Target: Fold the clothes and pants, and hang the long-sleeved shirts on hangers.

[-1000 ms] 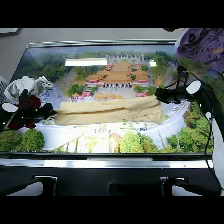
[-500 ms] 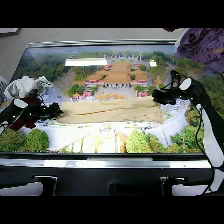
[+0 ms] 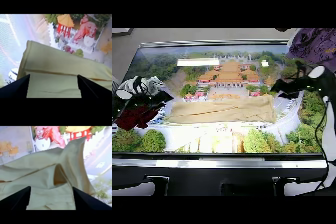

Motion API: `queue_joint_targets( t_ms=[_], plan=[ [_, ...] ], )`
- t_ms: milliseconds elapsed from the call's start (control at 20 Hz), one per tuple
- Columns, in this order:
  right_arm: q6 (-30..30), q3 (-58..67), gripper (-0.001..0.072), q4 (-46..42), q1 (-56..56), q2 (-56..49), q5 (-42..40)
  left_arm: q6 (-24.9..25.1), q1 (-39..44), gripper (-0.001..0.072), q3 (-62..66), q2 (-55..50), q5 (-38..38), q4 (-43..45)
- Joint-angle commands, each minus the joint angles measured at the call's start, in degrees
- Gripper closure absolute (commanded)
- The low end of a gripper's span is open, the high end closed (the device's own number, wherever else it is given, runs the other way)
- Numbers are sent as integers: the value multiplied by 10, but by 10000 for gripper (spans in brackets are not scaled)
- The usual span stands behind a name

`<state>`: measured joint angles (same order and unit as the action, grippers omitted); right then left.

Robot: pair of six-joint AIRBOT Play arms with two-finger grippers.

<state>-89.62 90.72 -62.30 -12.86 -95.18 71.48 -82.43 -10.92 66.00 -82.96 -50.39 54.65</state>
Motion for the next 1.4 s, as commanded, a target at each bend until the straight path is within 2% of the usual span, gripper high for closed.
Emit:
queue_joint_targets(
  t_ms=[0, 150, 350, 600, 950, 1250, 1300, 1350],
  plan=[
    [33, 22, 26, 82, -103, -44, 100, 0, -1, 25, 42, 23, -12, 0],
    [98, 22, 20, 148, -139, -108, 181, 0, -1, 25, 47, 31, -16, 0],
    [143, 22, 16, 153, -128, -151, 148, 0, -1, 25, 46, 30, -33, 0],
    [162, 22, 16, 207, -125, -197, 138, 0, -1, 25, 46, 30, -35, 0],
    [173, 21, 15, 227, -118, -216, 128, 0, -1, 26, 46, 29, -38, 0],
    [185, 21, 16, 216, -53, -224, 134, 0, -1, 26, 46, 28, -38, 0],
    [185, 21, 22, 205, -43, -224, 134, 0, -1, 26, 46, 28, -38, 0],
    [184, 21, 64, 194, -36, -225, 130, 0, -1, 26, 46, 28, -38, 0]
  ],
)
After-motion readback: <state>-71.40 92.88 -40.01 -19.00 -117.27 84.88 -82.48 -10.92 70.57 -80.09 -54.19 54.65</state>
